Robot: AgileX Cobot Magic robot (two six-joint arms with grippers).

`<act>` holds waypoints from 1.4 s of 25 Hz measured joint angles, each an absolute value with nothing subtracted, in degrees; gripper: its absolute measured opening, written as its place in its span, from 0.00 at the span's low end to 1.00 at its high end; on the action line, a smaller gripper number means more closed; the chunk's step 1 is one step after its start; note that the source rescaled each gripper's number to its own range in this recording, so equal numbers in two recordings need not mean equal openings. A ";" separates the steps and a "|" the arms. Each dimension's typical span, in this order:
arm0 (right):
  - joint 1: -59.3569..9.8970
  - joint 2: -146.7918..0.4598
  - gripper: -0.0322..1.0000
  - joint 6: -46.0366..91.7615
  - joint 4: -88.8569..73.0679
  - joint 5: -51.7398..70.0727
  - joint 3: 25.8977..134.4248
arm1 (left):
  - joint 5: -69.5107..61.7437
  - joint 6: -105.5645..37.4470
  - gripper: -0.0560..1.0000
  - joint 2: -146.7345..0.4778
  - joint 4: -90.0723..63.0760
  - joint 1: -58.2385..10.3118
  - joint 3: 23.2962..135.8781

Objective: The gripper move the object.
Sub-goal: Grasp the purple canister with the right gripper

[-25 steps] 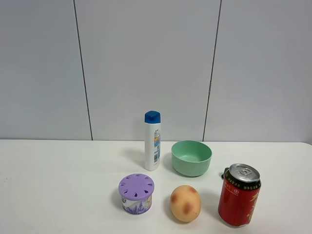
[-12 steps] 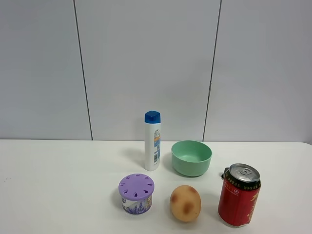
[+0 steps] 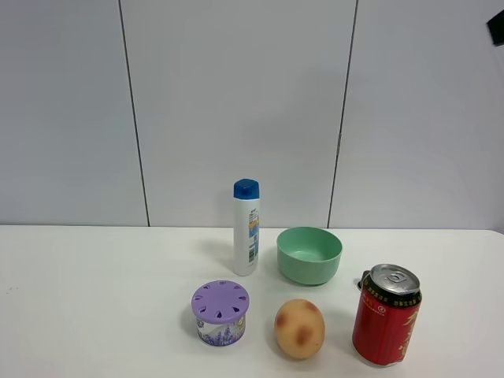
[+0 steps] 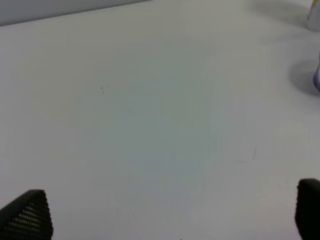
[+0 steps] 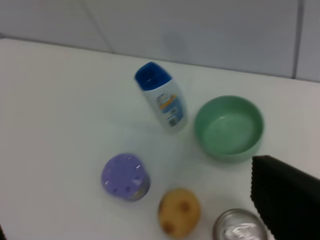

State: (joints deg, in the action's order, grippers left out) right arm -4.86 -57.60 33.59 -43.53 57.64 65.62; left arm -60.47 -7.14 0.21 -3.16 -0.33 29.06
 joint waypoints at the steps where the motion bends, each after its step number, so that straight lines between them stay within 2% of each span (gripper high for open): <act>1: -7.69 -58.74 1.00 33.98 -43.48 57.64 65.75 | -60.47 -7.14 1.00 0.21 -3.16 -0.33 29.06; 5: -18.82 -63.17 1.00 33.53 -40.69 56.21 65.79 | -60.47 -7.14 1.00 0.21 -3.16 -0.33 29.06; 9: -30.53 -67.83 1.00 27.16 -30.73 50.95 65.79 | -60.47 -7.14 1.00 0.21 -3.16 -0.33 29.06; 13: -41.62 -74.16 1.00 15.89 -16.78 47.36 66.50 | -60.47 -7.14 1.00 0.21 -3.16 -0.33 29.06; 17: -48.75 -81.40 1.00 3.78 -6.36 47.18 71.21 | -60.47 -7.14 1.00 0.21 -3.16 -0.33 29.06; 20: -51.43 -87.67 1.00 -4.92 -2.89 48.77 77.97 | -60.47 -7.14 1.00 0.21 -3.16 -0.33 29.06; 26: -52.26 -97.81 1.00 -14.72 3.88 53.23 87.66 | -60.47 -7.14 1.00 0.21 -3.16 -0.33 29.06; 35: -54.30 -112.29 1.00 -16.59 11.80 54.39 95.80 | -60.47 -7.14 1.00 0.21 -3.16 -0.33 29.06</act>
State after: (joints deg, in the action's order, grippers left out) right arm -54.30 -112.29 -16.59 11.80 54.39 95.80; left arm -60.47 -7.14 0.21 -3.16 -0.33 29.06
